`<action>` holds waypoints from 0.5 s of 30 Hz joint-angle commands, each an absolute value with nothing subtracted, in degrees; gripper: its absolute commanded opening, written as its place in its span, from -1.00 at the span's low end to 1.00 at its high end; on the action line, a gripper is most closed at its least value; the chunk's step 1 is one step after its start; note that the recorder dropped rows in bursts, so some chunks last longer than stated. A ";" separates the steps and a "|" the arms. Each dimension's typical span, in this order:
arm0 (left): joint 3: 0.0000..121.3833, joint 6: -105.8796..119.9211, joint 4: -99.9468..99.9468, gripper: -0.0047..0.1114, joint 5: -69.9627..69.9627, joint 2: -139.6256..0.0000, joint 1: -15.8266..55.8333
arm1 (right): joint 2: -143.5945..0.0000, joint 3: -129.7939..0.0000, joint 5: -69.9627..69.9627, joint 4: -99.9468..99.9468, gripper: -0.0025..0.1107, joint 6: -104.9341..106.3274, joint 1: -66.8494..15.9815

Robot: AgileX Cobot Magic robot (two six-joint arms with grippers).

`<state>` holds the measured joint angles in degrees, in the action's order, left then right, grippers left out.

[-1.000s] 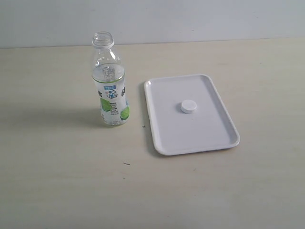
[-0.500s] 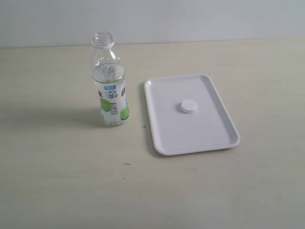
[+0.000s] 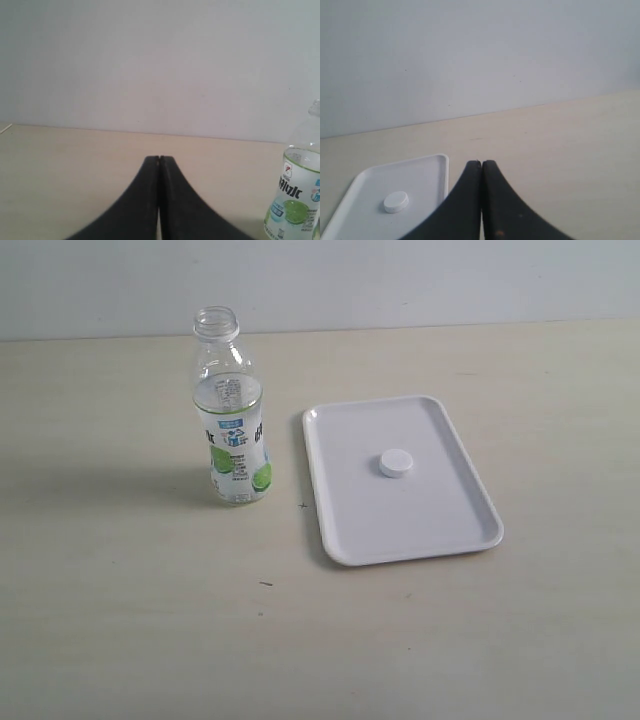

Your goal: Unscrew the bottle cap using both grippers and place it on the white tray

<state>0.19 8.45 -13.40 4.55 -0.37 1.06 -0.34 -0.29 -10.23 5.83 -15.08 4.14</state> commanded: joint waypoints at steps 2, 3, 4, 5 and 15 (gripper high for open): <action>0.00 5.50 -13.87 -0.92 4.64 0.00 1.27 | 0.00 0.00 -10.19 6.00 -0.96 -14.88 4.46; 0.00 5.50 -11.36 -0.92 4.64 0.00 1.27 | 0.00 0.00 -10.19 6.00 -0.96 -14.88 4.46; 0.00 5.60 -9.67 -0.92 4.64 0.00 1.27 | 0.00 0.00 -10.19 6.00 -0.96 -14.88 4.46; 0.00 5.60 -9.67 -0.92 4.64 0.00 1.27 | 0.00 0.00 -10.19 6.00 -0.96 -14.88 4.46; 0.00 5.60 -9.67 -0.92 4.64 0.00 1.27 | 0.00 0.00 -10.19 6.00 -0.96 -14.88 4.46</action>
